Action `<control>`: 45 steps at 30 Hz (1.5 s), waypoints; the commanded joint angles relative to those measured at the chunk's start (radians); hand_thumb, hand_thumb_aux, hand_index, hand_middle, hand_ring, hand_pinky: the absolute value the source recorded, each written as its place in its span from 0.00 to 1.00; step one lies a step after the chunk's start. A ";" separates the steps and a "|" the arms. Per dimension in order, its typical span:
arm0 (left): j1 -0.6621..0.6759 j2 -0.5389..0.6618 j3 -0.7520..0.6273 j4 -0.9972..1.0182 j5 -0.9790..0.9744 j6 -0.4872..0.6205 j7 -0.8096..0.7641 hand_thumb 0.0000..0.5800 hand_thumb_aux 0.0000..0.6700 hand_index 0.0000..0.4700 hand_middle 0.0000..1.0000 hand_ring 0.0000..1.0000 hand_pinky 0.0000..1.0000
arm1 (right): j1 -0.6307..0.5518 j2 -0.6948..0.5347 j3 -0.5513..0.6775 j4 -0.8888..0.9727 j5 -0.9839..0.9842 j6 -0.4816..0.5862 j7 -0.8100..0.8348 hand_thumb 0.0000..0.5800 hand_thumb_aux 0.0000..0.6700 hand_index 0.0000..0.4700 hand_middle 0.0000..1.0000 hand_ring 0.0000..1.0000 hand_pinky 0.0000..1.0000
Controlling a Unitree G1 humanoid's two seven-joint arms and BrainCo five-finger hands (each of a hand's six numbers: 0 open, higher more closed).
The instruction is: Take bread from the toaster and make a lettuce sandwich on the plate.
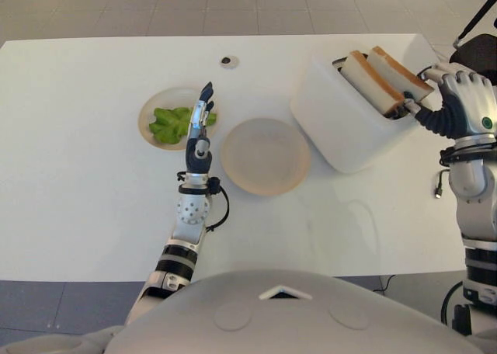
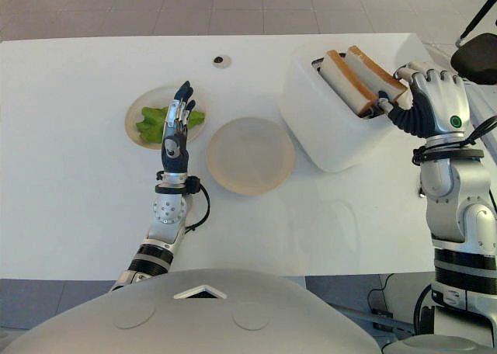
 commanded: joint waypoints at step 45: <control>-0.108 0.473 0.022 0.059 0.736 0.729 0.227 0.00 0.00 0.00 0.00 0.00 0.00 | -0.182 0.103 0.530 0.122 0.064 -0.134 0.234 0.00 0.00 0.00 0.00 0.00 0.00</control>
